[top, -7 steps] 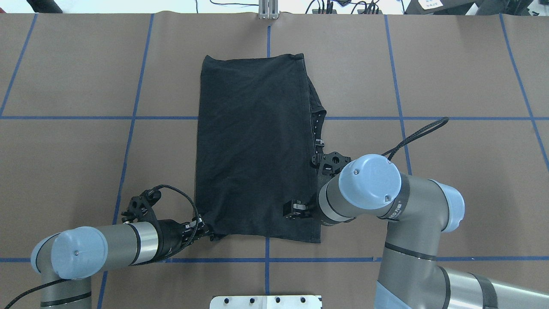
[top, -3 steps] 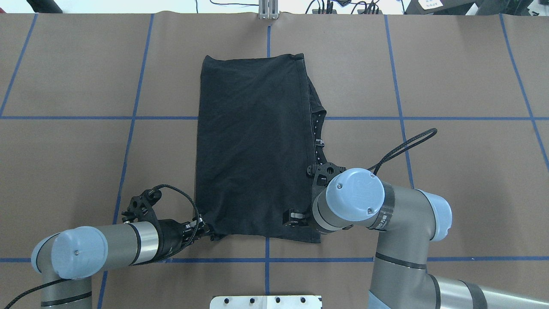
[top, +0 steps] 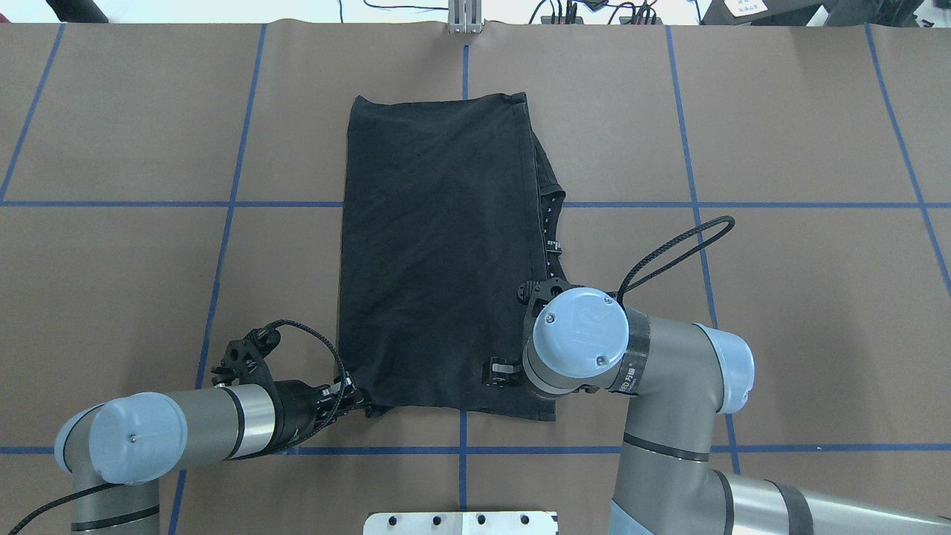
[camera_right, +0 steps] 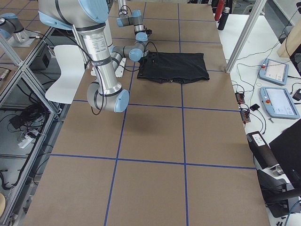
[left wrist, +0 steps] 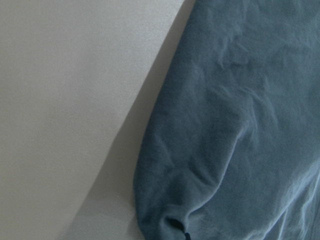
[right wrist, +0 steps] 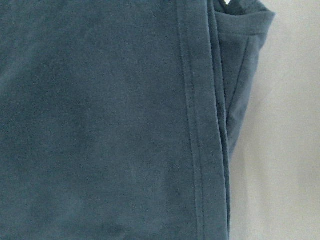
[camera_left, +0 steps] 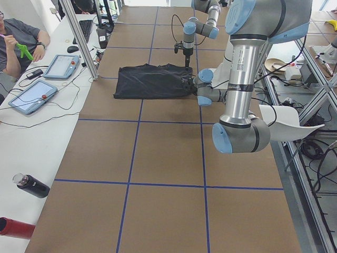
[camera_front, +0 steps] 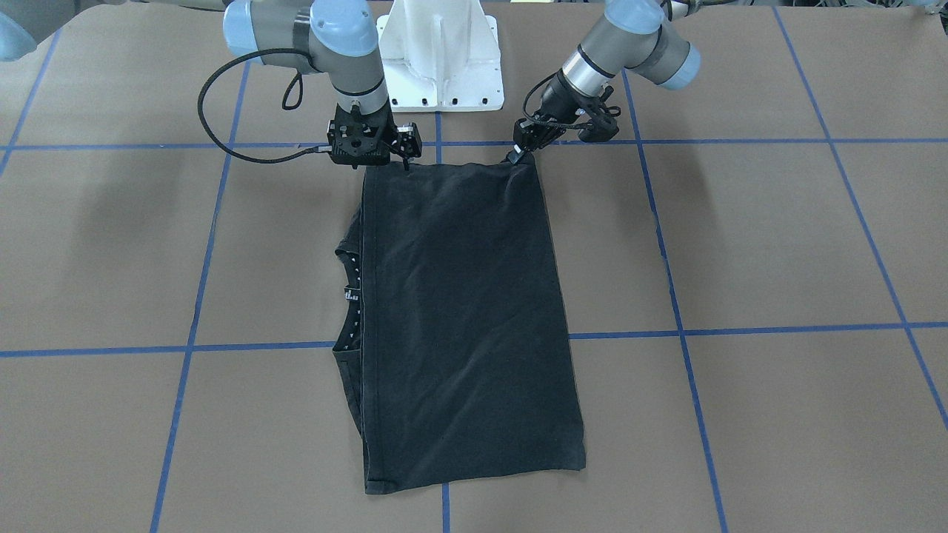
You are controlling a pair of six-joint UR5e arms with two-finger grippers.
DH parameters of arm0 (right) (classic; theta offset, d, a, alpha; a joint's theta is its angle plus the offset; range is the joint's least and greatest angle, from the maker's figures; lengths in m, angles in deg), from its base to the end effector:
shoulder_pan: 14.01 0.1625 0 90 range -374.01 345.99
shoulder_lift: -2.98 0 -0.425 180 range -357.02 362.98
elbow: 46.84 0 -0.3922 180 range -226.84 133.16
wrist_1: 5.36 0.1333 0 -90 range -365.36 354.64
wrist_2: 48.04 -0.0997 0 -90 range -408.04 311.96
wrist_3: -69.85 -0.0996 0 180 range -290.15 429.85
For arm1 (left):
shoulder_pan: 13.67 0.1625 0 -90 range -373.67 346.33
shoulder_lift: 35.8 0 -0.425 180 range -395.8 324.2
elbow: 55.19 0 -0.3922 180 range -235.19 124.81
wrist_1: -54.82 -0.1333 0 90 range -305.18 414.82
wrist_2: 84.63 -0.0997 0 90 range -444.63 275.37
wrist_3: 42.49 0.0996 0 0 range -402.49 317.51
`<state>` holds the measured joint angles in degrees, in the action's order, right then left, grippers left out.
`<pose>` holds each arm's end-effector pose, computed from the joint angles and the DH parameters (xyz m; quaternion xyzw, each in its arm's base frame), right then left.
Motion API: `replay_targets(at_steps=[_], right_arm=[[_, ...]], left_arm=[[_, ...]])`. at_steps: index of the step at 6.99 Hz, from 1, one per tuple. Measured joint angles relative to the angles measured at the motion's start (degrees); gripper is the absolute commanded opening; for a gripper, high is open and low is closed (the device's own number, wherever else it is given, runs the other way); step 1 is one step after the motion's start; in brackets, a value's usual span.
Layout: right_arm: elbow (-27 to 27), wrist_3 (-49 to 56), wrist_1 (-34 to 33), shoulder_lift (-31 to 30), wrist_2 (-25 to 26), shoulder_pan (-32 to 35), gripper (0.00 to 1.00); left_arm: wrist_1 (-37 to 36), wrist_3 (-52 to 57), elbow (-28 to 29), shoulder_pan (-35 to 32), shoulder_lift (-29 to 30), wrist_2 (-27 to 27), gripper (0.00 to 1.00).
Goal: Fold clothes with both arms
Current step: 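Hold the near end of the shirt with both grippers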
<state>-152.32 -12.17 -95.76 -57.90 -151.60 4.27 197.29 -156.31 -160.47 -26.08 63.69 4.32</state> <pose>-0.5590 -0.3005 0.2583 -0.0217 -0.3887 0.0384 0.9203 0.5036 -0.2492 0.3421 -0.0549 0.6217 -0.2484 0.7408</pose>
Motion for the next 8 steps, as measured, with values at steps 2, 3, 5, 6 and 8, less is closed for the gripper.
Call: replay_targets(at_steps=[2, 3, 5, 6, 8], right_arm=[[0.9, 0.3, 0.1, 0.3, 0.3, 0.0, 1.00], [1.4, 0.5, 0.2, 0.4, 0.5, 0.0, 1.00], [2.1, 0.8, 0.3, 0.4, 0.5, -0.1, 1.00], [2.3, 0.8, 0.3, 0.4, 0.5, -0.3, 1.00], [2.7, 0.7, 0.3, 0.5, 0.5, -0.7, 1.00]], left_arm=[[0.0, 0.0, 0.1, 0.1, 0.0, 0.0, 0.00], [0.0, 0.0, 0.2, 0.0, 0.0, 0.0, 0.00], [0.0, 0.0, 0.2, 0.0, 0.0, 0.0, 0.00], [0.0, 0.0, 0.1, 0.0, 0.0, 0.0, 0.00], [0.0, 0.0, 0.1, 0.0, 0.0, -0.1, 0.00]])
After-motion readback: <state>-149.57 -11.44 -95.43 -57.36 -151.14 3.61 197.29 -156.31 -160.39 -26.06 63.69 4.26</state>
